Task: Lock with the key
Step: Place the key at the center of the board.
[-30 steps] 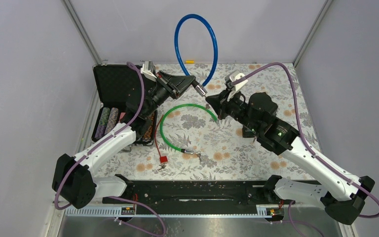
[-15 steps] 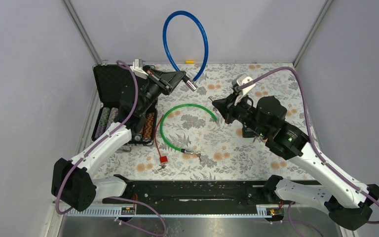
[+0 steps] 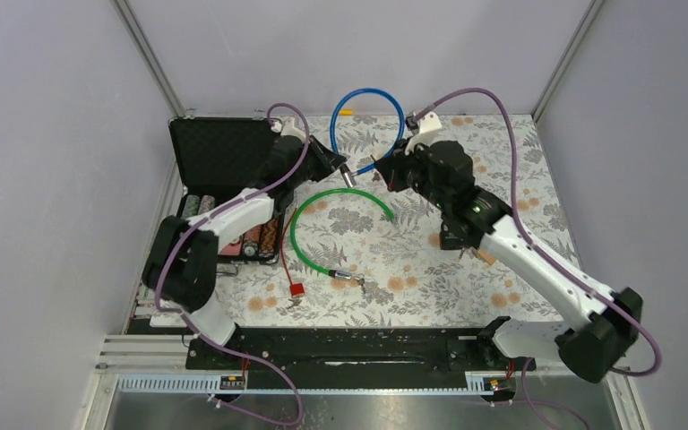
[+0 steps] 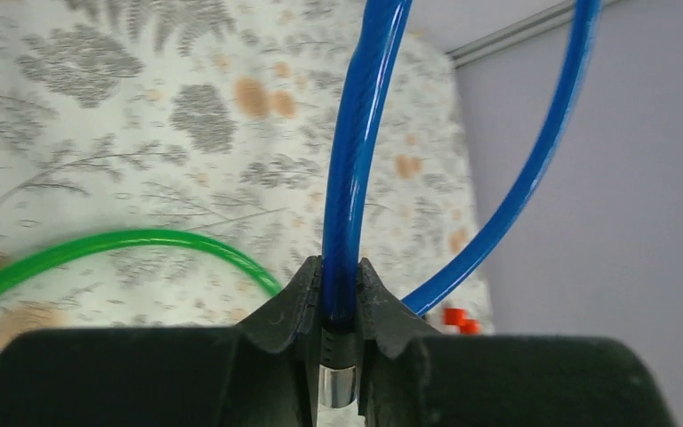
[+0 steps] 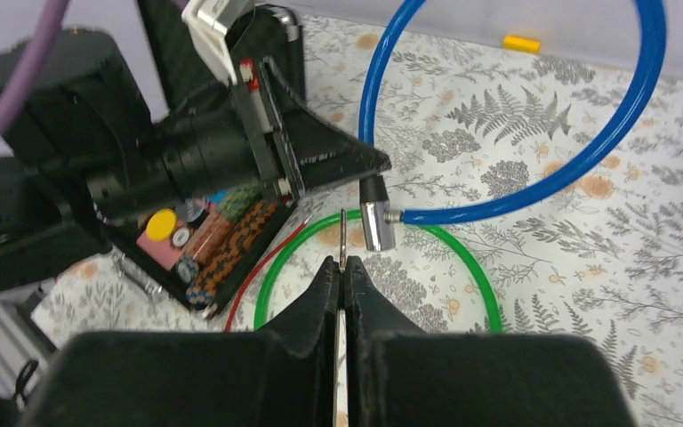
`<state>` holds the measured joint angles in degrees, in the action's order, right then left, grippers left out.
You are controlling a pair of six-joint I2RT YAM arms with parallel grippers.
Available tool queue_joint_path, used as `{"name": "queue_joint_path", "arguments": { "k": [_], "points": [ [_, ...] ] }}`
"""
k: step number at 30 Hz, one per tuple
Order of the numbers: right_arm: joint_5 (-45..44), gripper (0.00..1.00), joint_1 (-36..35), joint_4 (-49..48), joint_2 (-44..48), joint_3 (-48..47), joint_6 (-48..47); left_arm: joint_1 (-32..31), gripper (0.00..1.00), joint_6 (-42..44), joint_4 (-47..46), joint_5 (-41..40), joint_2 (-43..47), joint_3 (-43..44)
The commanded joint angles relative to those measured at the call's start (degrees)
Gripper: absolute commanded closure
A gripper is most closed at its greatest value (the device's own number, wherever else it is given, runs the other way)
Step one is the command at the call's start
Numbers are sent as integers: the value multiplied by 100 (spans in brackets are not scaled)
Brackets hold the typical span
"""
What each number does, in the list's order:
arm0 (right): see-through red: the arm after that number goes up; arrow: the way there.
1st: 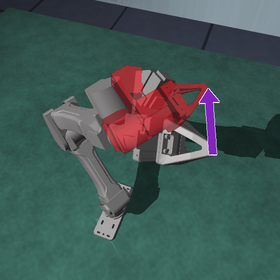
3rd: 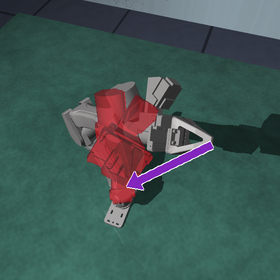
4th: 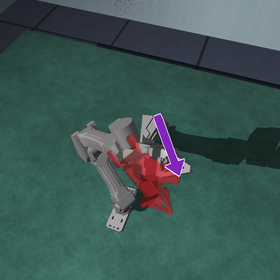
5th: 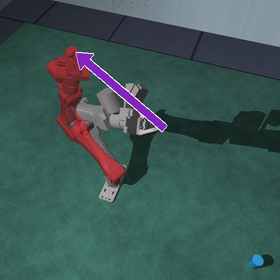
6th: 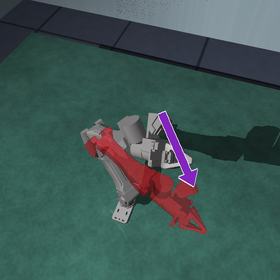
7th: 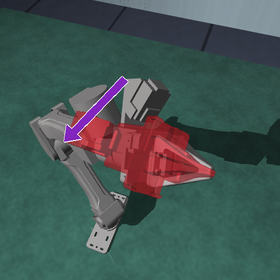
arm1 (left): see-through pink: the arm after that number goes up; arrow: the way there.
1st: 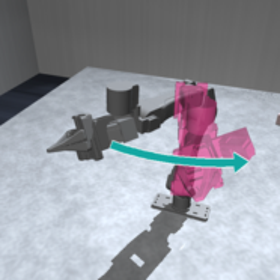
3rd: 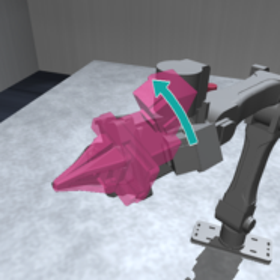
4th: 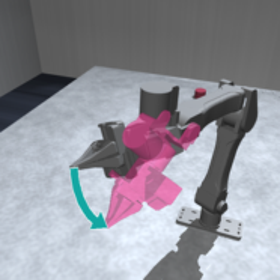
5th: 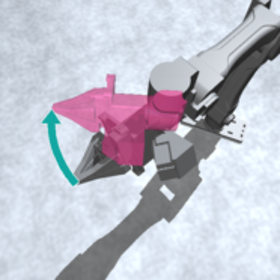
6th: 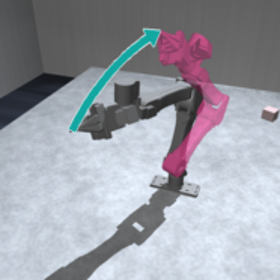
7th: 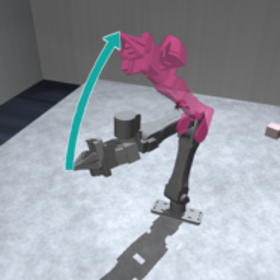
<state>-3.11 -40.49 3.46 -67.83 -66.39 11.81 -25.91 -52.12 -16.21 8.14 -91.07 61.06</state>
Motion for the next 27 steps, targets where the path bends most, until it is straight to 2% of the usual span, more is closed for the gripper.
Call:
{"name": "queue_joint_path", "arguments": {
  "k": [1, 8, 15, 17, 24, 27],
  "points": [
    [372, 100, 503, -965, -837, -395, 951, 253, 100, 736, -245, -102, -720, 707],
    [216, 100, 902, -1656, -2693, -1060, 2306, 705, 100, 176, -470, 361, -1941, 1273],
    [-43, 100, 936, -1674, -4514, -2212, 3181, 847, 100, -85, -213, 103, -2630, 1669],
    [-67, 100, 955, -1647, -4885, -2476, 3364, 862, 100, 43, 124, -208, -2779, 1861],
    [32, 100, 988, -861, -5812, -3572, 3170, 1042, 100, 291, 824, 224, -3288, 2385],
    [72, 96, 1008, -584, -6106, -3909, 3191, 1038, 97, 521, 1099, 278, -3380, 2500]
  ]
}}
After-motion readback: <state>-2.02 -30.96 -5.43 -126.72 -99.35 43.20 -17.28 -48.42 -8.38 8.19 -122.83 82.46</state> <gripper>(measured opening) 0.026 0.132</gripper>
